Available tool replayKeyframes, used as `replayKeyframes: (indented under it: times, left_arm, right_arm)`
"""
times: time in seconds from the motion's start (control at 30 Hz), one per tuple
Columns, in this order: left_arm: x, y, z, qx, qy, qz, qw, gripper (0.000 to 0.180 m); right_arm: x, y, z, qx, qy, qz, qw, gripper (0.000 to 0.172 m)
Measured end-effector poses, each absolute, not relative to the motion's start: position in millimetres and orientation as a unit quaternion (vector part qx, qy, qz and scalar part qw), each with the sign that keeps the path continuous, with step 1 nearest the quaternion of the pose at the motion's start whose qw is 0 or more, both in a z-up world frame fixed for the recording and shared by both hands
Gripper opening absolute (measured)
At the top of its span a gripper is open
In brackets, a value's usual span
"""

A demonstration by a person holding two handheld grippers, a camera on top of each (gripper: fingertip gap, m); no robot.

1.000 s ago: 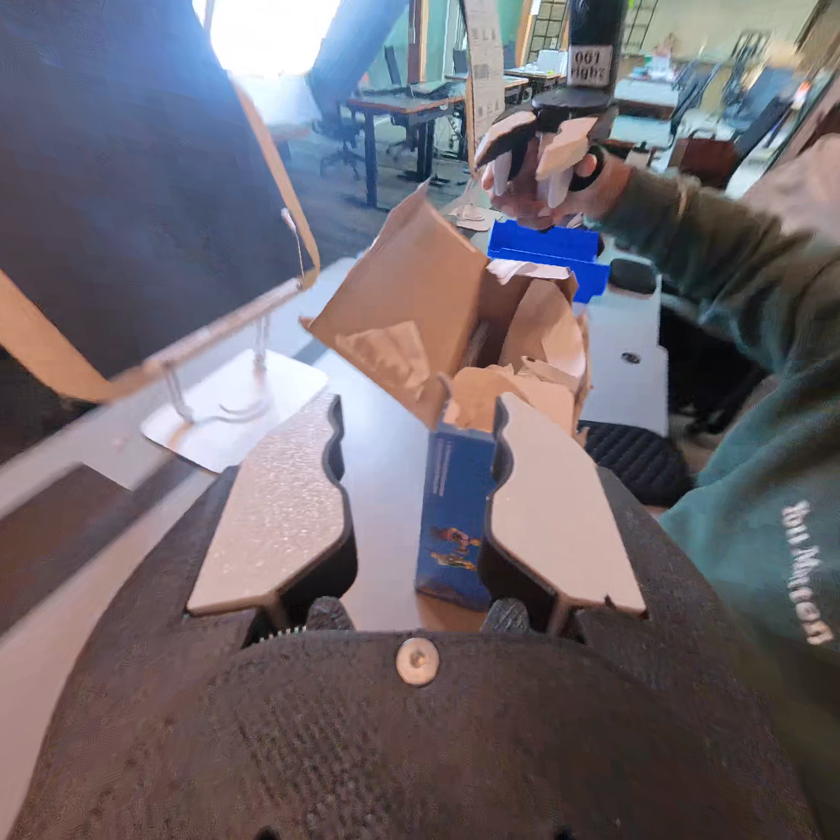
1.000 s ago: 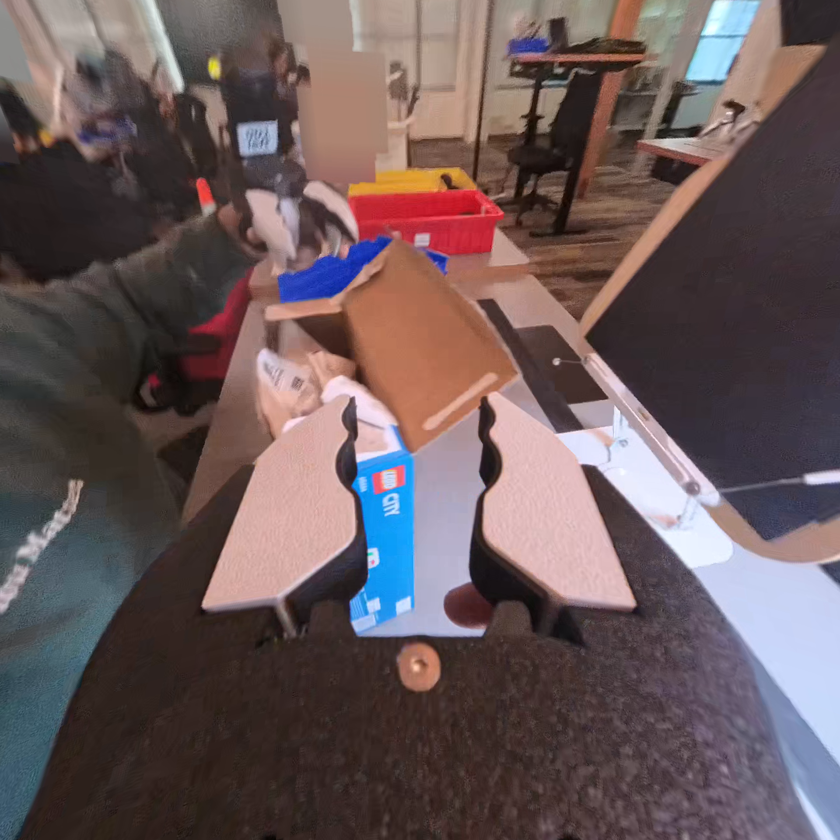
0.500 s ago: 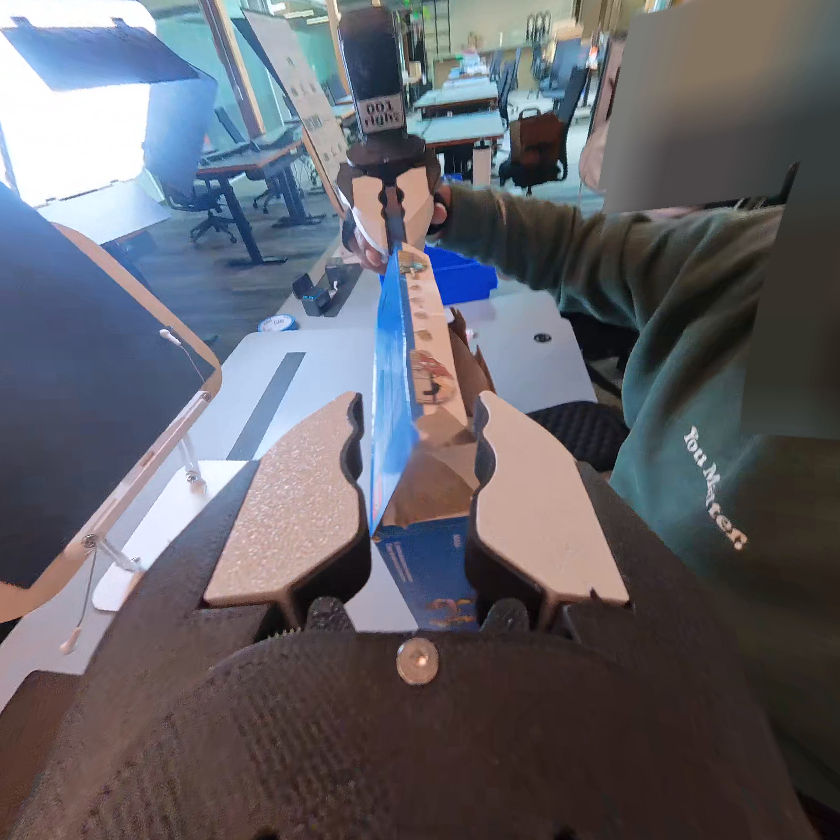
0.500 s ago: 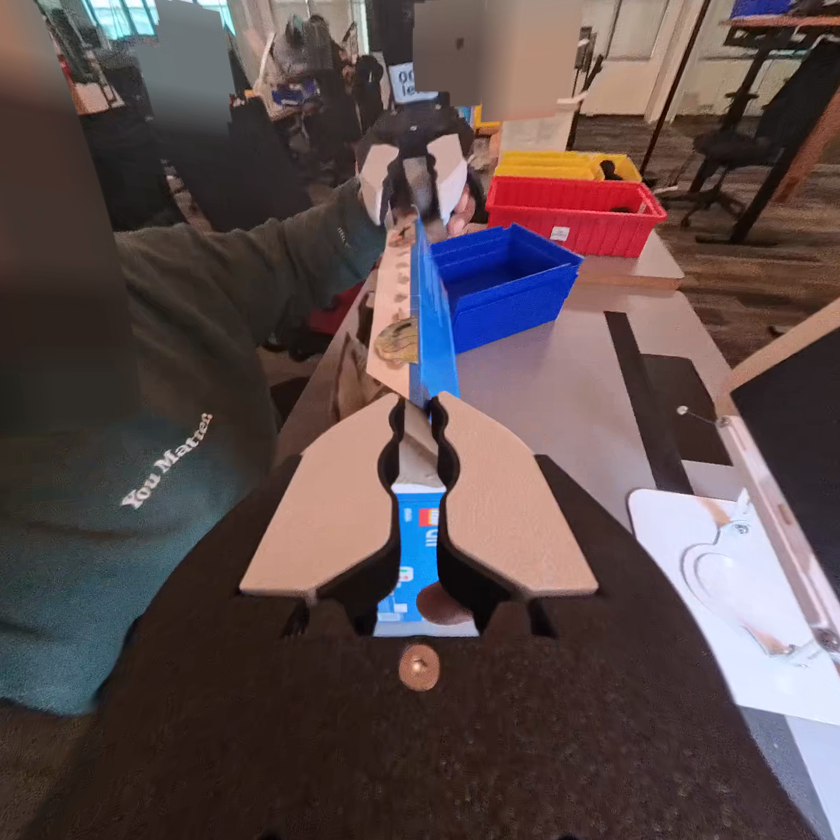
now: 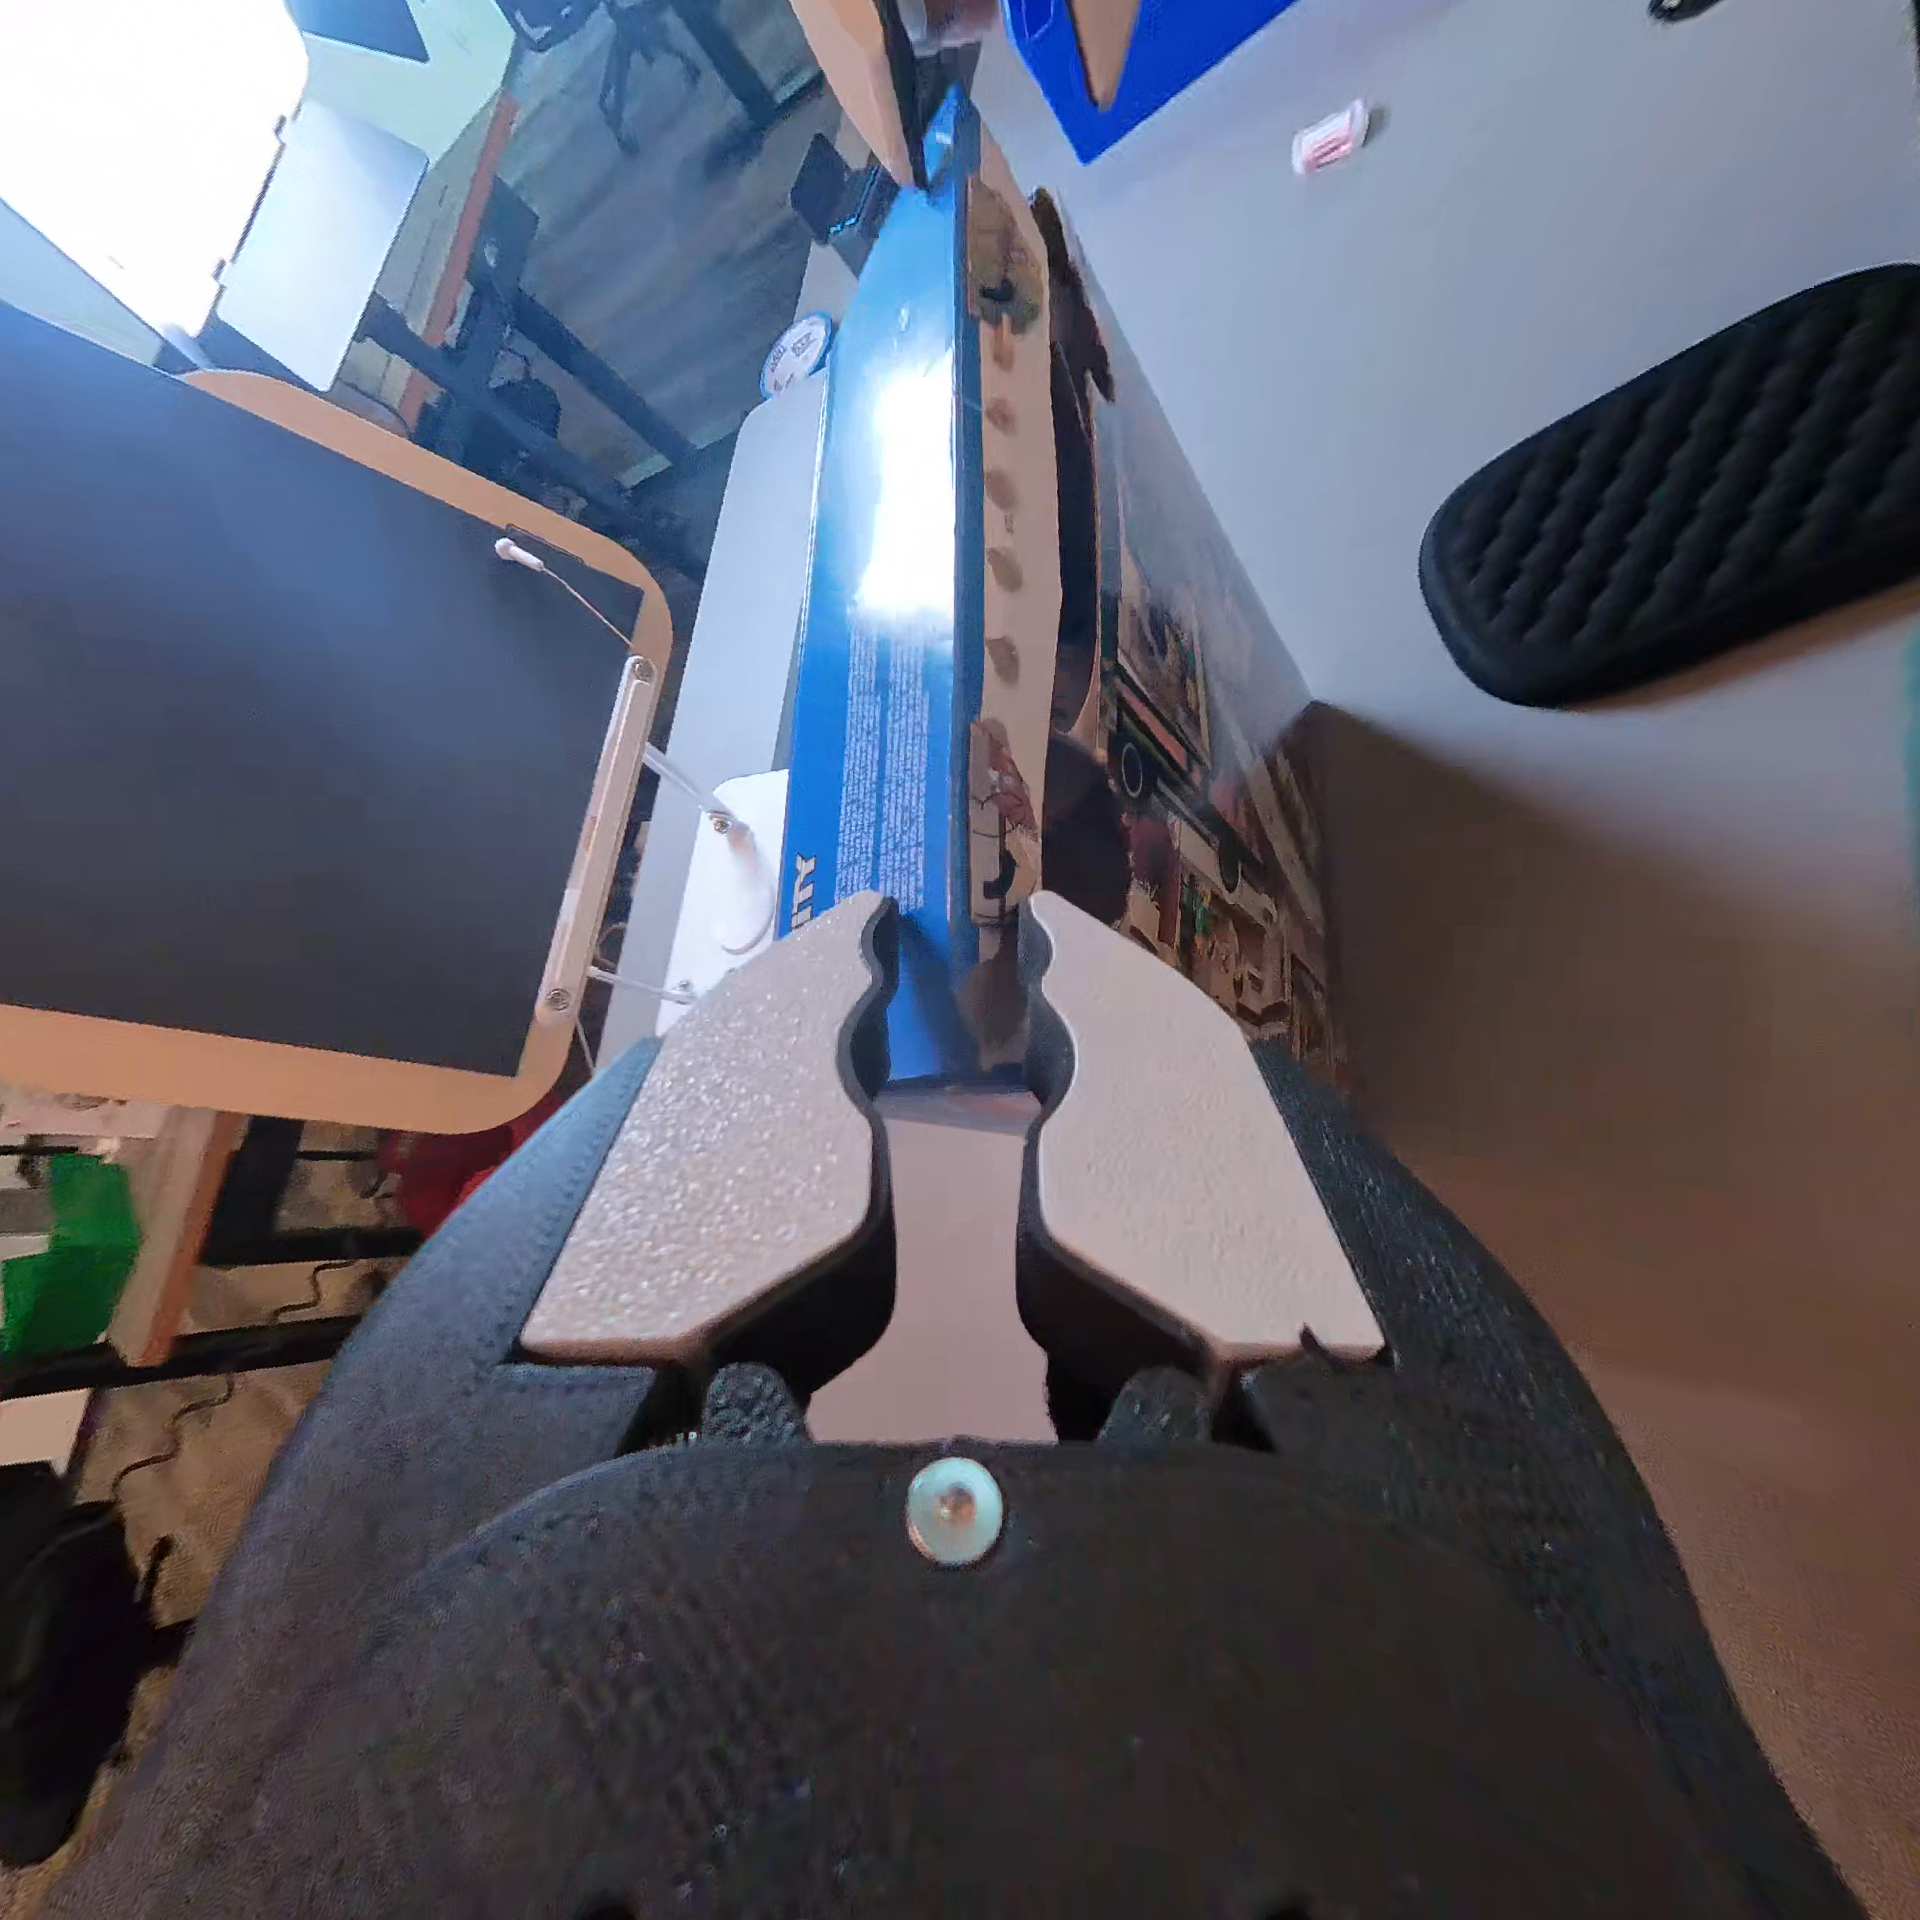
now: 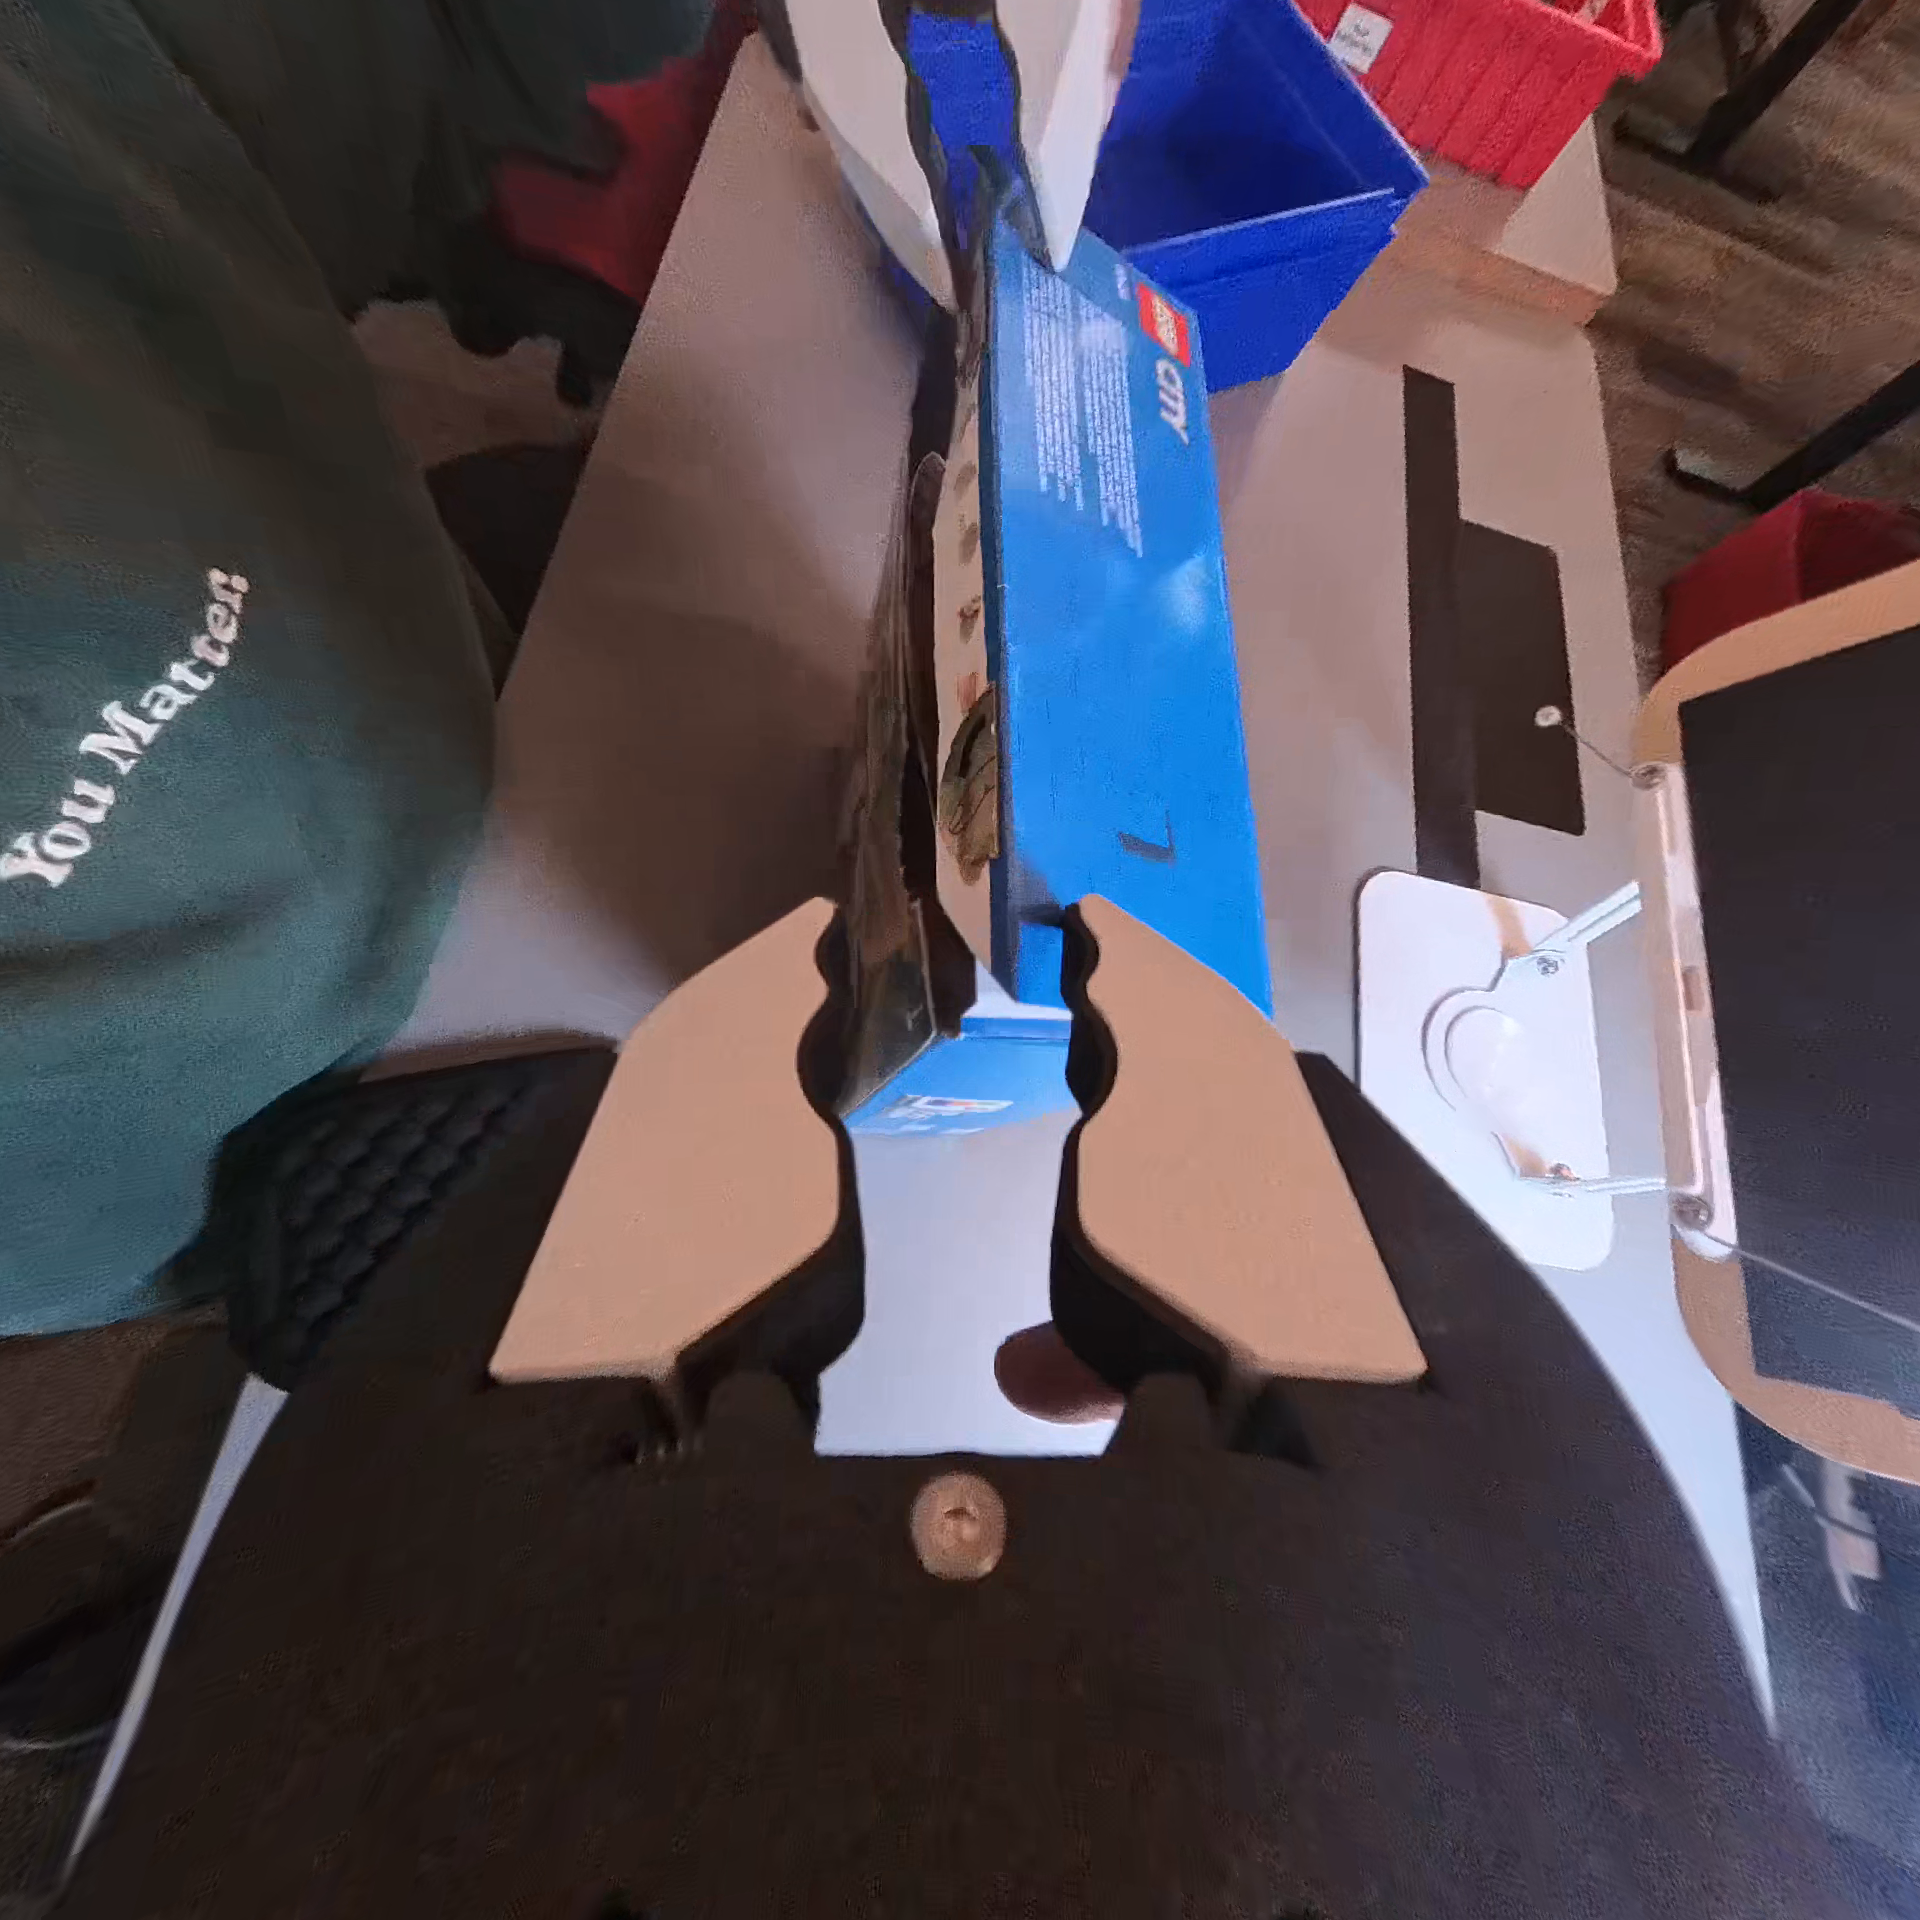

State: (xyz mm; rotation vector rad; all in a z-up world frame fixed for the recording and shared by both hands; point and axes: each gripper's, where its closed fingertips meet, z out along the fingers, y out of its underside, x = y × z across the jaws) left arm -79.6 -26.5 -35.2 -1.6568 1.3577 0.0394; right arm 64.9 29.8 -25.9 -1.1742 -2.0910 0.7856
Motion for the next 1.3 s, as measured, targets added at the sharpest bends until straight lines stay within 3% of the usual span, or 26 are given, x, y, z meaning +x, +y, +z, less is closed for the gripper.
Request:
replayKeyframes:
  times: [0.27,0.47,0.53,1.03,1.3]
  left_arm:
    - [-80.3,-28.4,-38.2,-0.679,0.557,0.020,0.479,0.021]
    - [-71.2,-42.0,-16.4,-0.676,0.537,-0.096,0.497,0.023]
    - [-72.5,-39.4,-24.4,-0.694,0.540,-0.102,0.465,0.030]
    - [-71.8,-37.1,-59.8,-0.700,0.634,0.055,0.323,0.033]
    - [-73.0,-34.8,-63.0,-0.709,0.631,0.093,0.302,0.032]
  right_arm:
    - [39.3,26.0,-37.4,-0.413,-0.846,0.172,0.290,0.018]
    - [41.8,24.2,-42.0,-0.403,-0.859,0.133,0.287,0.018]
    - [42.0,24.5,-43.0,-0.399,-0.865,0.121,0.279,0.018]
    - [45.5,24.8,-51.7,-0.420,-0.879,0.080,0.210,0.017]
    - [37.0,13.8,-55.6,-0.414,-0.887,0.059,0.196,0.031]
